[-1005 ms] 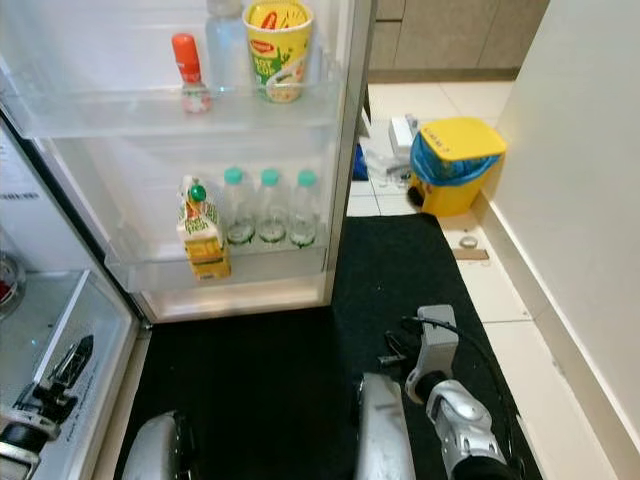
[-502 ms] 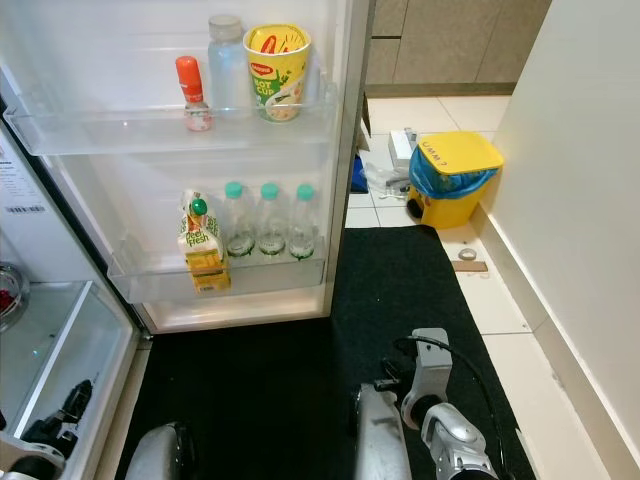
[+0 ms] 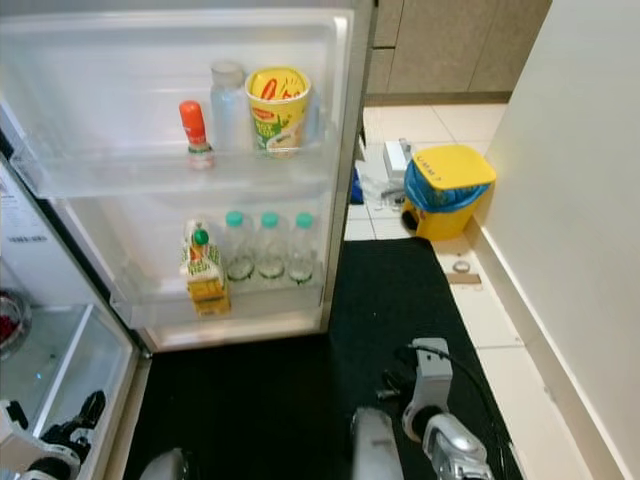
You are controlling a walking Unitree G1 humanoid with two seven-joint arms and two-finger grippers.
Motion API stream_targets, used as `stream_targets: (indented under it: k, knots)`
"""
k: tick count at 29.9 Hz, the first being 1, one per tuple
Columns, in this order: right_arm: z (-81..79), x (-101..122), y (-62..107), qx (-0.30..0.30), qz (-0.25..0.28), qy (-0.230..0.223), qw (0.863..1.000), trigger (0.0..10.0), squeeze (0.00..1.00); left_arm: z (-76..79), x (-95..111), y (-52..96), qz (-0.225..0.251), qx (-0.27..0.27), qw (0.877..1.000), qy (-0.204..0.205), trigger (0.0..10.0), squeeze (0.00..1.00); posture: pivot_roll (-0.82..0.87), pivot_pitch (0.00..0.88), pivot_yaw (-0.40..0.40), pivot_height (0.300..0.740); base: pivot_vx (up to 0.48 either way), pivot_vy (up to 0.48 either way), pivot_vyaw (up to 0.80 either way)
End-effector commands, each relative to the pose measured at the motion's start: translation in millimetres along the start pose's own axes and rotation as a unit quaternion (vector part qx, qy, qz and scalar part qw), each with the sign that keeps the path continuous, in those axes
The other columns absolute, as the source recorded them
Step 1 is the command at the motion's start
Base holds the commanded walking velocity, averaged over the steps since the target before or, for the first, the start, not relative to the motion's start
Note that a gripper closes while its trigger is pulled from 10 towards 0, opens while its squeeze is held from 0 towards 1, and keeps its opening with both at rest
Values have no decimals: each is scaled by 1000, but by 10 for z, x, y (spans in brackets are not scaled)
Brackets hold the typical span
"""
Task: Restocking fridge
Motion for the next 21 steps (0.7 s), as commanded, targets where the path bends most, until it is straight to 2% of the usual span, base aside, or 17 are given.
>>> stream_targets:
  k: [1, 7, 11, 13, 21]
  knots:
    - [47, -203, 70, -12, -31, -9, 999, 10000, 0, -102, -137, 50, -30, 31, 999, -12, 10000, 0, -53, 91, -13, 606, 0, 0, 0]
    - [60, -337, 122, -16, -49, -14, 999, 10000, 0, -119, -206, 57, -47, 43, 998, -27, 10000, 0, -49, 90, -17, 606, 0, 0, 0]
    - [62, -444, 158, -21, -65, -17, 998, 10000, 0, -97, -275, 46, -63, 49, 996, -35, 10000, 0, -51, 89, -18, 606, -463, 0, 0]
    - [58, -467, 165, -22, -68, -18, 997, 10000, 0, -95, -251, 41, -52, 51, 997, -33, 10000, 0, -53, 87, -18, 606, -465, 0, 0]
    - [54, -500, 189, -17, -68, -22, 997, 10000, 0, -129, -305, 63, -69, 61, 994, -53, 10000, 0, -56, 88, -17, 616, 0, 0, 0]
Point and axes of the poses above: a point about 5 cm out from each wrist's last joint towards the gripper, its own y axis pointing back from the gripper into the wrist, its own x axis along the axis of the wrist's last joint, z = x × y, the point moved 6 cm from there along -y, pointing out of the wrist towards the gripper, and after that the axes turned 1 degree about -y, right-handed, at the moved point
